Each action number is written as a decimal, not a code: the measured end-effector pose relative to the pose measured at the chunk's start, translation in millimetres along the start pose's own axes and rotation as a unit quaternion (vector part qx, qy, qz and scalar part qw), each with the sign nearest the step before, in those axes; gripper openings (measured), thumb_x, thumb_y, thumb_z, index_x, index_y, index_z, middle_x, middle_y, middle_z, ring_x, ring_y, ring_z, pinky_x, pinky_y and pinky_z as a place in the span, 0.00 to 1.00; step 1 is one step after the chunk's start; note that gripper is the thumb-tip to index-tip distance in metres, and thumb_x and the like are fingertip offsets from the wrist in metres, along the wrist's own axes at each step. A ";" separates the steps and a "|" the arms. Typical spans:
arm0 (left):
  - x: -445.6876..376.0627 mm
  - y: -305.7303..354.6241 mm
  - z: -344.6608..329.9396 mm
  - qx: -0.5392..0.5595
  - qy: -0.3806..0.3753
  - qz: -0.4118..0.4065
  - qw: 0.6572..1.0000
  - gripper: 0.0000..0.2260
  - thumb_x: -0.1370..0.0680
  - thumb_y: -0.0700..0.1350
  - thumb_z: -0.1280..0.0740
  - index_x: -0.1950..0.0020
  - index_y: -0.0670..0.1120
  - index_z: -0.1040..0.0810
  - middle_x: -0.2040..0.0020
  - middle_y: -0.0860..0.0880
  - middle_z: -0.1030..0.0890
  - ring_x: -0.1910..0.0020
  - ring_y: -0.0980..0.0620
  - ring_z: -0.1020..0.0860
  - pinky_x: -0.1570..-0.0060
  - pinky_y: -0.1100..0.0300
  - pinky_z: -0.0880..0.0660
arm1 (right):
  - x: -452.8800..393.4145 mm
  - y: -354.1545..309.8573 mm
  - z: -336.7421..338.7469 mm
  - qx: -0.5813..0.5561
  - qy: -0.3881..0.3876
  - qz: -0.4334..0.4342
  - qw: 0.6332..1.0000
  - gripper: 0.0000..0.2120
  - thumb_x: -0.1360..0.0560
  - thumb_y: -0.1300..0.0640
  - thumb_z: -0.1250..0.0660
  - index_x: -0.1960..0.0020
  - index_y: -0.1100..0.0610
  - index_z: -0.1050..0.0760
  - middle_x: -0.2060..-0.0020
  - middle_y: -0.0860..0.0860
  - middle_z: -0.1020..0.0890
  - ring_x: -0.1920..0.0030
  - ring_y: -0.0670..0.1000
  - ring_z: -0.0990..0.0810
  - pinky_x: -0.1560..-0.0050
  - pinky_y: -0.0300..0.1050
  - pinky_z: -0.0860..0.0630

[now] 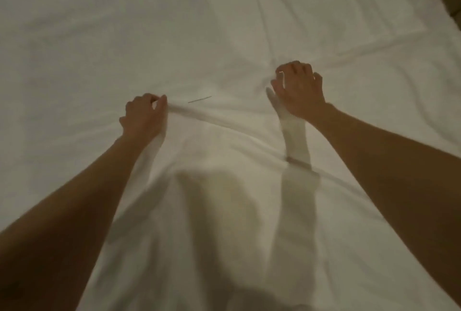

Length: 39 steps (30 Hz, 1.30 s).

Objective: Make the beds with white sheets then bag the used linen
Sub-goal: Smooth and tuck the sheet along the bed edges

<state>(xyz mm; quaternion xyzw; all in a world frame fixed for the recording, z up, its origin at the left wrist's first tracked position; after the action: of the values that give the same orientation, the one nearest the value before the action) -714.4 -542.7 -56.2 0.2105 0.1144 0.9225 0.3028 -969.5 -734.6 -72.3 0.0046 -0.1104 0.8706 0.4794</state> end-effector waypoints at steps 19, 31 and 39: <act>-34.6 72.9 -36.0 -0.064 -0.022 -0.122 0.990 0.13 0.18 0.52 0.44 0.44 0.44 0.28 0.48 0.43 0.23 0.47 0.41 0.25 0.40 0.47 0.38 | -68.3 61.5 13.1 0.002 -0.002 0.074 0.997 0.19 0.18 0.46 0.49 0.54 0.57 0.26 0.59 0.54 0.22 0.50 0.59 0.23 0.39 0.55 0.39; -6.8 285.0 -139.3 -0.055 -0.063 -0.310 0.947 0.17 0.16 0.54 0.48 0.44 0.43 0.26 0.49 0.43 0.20 0.48 0.41 0.23 0.46 0.50 0.33 | -65.9 208.2 46.8 0.116 -0.015 0.012 0.993 0.23 0.18 0.47 0.52 0.54 0.59 0.23 0.54 0.58 0.20 0.47 0.59 0.27 0.43 0.55 0.38; 1.2 343.0 -175.5 -0.051 -0.017 -0.326 0.944 0.10 0.16 0.49 0.48 0.52 0.47 0.32 0.59 0.47 0.26 0.58 0.46 0.28 0.55 0.55 0.38 | -57.6 261.1 53.7 0.078 0.046 -0.048 0.995 0.17 0.18 0.50 0.48 0.55 0.56 0.26 0.57 0.53 0.25 0.42 0.58 0.29 0.34 0.57 0.45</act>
<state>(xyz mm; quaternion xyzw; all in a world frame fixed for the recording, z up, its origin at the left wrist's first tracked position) -970.7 -827.8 -95.1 0.1618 0.1246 0.7742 0.5991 -1161.8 -927.9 -75.5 0.0071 -0.0199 0.8520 0.5232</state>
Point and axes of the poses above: each hand's wrist, its own x-axis away from the middle knuckle, its own z-axis out of the back of the hand, y = z × x, the point moved 3 cm from there along -x, towards the middle knuckle
